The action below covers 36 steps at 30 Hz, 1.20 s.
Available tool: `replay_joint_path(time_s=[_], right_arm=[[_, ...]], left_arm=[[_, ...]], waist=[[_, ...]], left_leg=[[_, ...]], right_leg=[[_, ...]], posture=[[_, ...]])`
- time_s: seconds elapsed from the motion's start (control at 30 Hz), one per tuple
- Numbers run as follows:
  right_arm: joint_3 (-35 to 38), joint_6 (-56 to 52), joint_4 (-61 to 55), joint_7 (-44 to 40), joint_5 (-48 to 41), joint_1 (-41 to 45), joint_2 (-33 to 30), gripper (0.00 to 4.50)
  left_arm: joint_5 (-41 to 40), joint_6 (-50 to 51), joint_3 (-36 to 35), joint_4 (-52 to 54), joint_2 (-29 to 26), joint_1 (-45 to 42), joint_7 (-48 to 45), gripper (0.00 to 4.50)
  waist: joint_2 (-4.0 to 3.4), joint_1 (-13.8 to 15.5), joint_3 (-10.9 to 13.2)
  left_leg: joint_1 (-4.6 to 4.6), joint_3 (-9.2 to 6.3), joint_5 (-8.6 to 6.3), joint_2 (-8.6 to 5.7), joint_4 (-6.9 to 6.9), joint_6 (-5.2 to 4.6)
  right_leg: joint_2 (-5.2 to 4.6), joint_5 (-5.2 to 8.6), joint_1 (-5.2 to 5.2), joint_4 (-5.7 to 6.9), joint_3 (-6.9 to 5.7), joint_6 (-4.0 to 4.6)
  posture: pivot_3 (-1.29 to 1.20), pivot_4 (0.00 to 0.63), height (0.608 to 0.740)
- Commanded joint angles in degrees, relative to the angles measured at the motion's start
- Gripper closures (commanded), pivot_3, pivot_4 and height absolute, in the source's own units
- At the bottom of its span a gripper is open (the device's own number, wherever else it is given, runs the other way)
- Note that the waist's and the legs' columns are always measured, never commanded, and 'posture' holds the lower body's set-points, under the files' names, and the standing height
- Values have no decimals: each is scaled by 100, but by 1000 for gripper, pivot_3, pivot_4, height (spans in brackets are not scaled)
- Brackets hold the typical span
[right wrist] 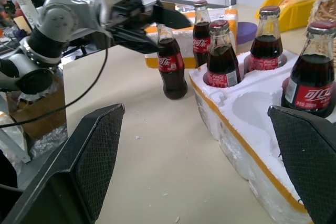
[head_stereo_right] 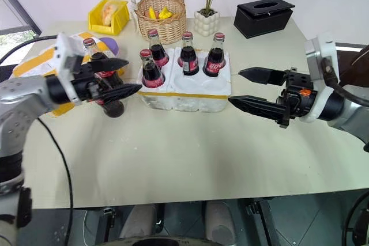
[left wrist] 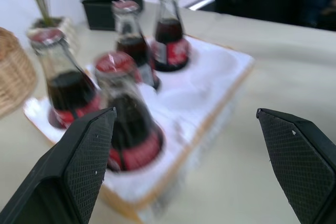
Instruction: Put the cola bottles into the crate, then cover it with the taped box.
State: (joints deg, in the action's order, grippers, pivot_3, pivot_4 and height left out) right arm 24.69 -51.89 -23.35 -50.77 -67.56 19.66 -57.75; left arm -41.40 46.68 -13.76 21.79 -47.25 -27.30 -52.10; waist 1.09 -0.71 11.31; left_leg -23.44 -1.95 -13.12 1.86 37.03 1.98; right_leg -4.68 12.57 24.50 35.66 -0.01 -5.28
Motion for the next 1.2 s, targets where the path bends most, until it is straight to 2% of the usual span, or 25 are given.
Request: replay_joint_path(time_s=[0.03,0.2,0.37,0.5,0.63,0.8,1.0,1.2], right_arm=[[8,115,68,-94,63,122,-13,0],[-146,133,192,-199,174,234,29,0],[-309,139,303,-303,276,357,66,0],[-353,128,366,-395,339,412,61,0],[-380,120,419,-524,408,458,10,0],[-371,85,434,-676,467,483,-80,0],[-327,20,384,-688,425,500,-107,0],[-203,-31,231,-525,327,370,-69,0]], left_arm=[[-493,83,-702,342,-405,337,-377,26],[-904,231,-1245,640,-747,951,-476,26],[-962,412,-2345,1157,-1007,2535,-808,26],[-539,193,-3123,1096,-1027,3711,-1157,26],[-223,-178,-3422,591,-940,3974,-1105,26],[99,-691,-3288,-120,-890,3665,-847,26],[452,-1233,-2213,-891,-591,2553,-346,26],[662,-1486,-1434,-1063,-248,2137,-193,26]], waist=[[0,0,0],[-1,8,0],[-1,-43,2],[-3,-9,3],[-3,15,4],[-4,-15,4],[-4,11,4],[-3,-2,5]], left_leg=[[0,0,0,0,1,0],[-1,0,0,1,2,1],[-1,7,-2,3,-8,0],[-3,7,-4,7,-16,-3],[-4,7,-6,7,-12,0],[-7,35,-17,7,-9,18],[-11,47,-14,2,-11,14],[-12,44,-24,5,-21,5]], right_leg=[[0,0,0,-1,0,0],[-1,3,-2,-10,0,-6],[-2,0,3,-19,4,-2],[1,-2,14,-19,3,5],[-3,2,14,-35,3,-2],[-29,2,12,-74,2,-1],[-38,-12,11,-67,2,19],[-23,-15,19,-51,2,21]], posture=[[0,150,740],[0,150,740],[0,150,740],[0,150,740],[0,150,740],[0,150,740],[0,150,740],[0,150,740]])
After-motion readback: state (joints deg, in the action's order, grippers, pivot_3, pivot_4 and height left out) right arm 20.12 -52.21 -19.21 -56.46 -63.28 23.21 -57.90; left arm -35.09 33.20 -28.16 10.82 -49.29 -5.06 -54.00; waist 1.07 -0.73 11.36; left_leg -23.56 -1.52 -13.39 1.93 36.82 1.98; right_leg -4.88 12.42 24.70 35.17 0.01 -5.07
